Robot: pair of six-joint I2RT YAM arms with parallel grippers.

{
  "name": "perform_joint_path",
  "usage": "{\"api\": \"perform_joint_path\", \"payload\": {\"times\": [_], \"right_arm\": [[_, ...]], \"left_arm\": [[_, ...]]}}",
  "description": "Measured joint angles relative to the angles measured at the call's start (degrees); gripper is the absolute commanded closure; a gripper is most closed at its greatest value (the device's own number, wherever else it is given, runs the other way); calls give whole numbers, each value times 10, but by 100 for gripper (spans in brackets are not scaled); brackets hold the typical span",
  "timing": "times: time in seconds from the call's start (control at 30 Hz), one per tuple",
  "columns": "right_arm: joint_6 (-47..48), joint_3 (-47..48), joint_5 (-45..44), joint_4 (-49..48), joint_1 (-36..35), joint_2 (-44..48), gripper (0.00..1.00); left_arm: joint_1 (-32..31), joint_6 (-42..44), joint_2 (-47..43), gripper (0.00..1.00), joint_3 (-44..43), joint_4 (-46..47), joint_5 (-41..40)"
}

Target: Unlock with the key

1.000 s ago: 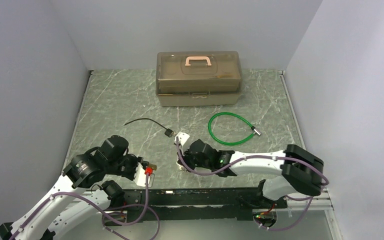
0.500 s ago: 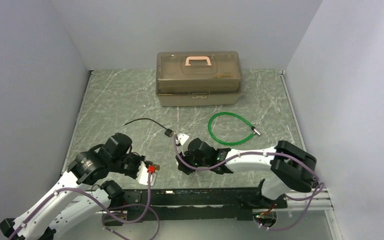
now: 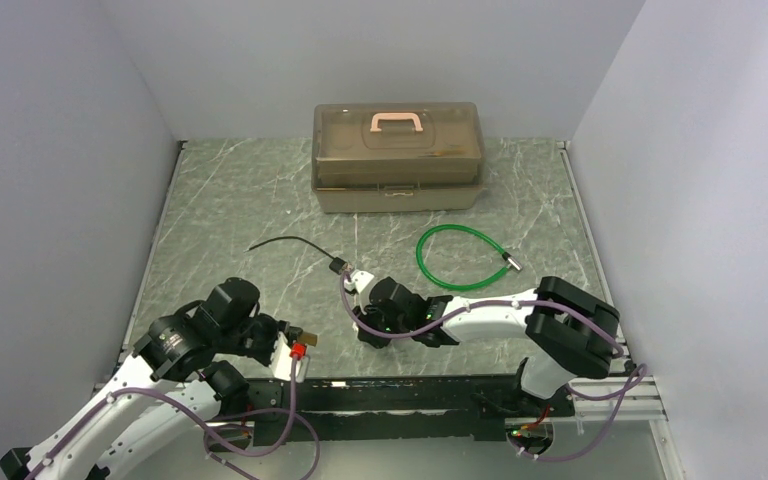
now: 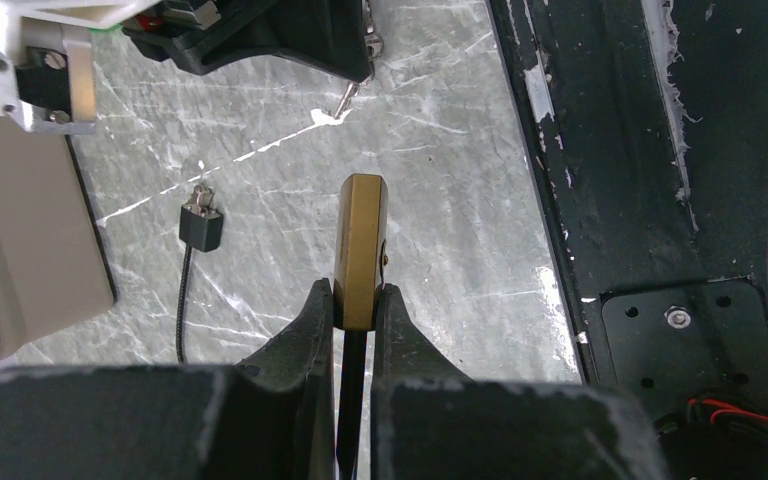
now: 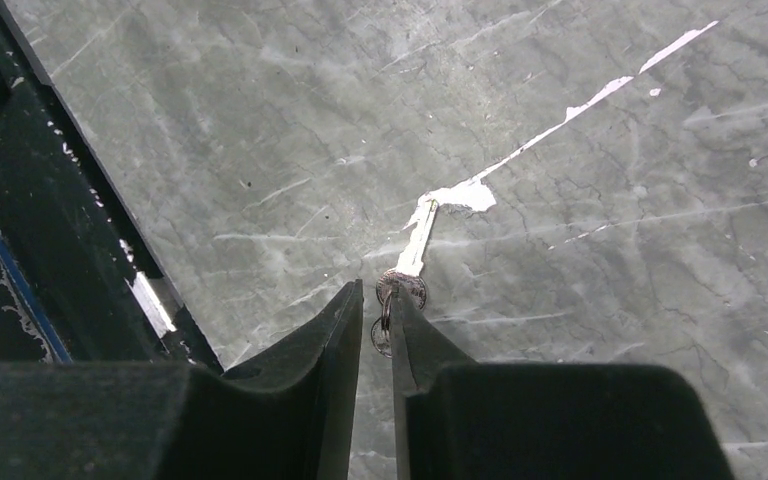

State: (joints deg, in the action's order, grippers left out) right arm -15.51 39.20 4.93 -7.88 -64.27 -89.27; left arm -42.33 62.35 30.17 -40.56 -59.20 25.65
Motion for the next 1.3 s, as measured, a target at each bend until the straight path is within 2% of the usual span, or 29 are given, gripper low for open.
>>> {"api": "perform_joint_path", "payload": {"times": [0.2,0.37,0.53,0.8,0.93,1.3], "right_arm": [[0,1,0,6,0,-10,80],[5,3,-4,14,0,-12,100],[13,2,-4,16,0,6,100],[34,-11,35,-8,0,141,100],[36,-8,66,-9,0,173,100],[32,50,165,-4,0,227,100]], "left_arm": [[0,0,-5,100,1,3,2],[0,-1,-5,100,1,6,6],[0,0,-3,100,1,9,19],[0,26,21,100,23,13,47],[0,34,49,100,29,14,59],[0,-80,74,100,28,84,125]]}}
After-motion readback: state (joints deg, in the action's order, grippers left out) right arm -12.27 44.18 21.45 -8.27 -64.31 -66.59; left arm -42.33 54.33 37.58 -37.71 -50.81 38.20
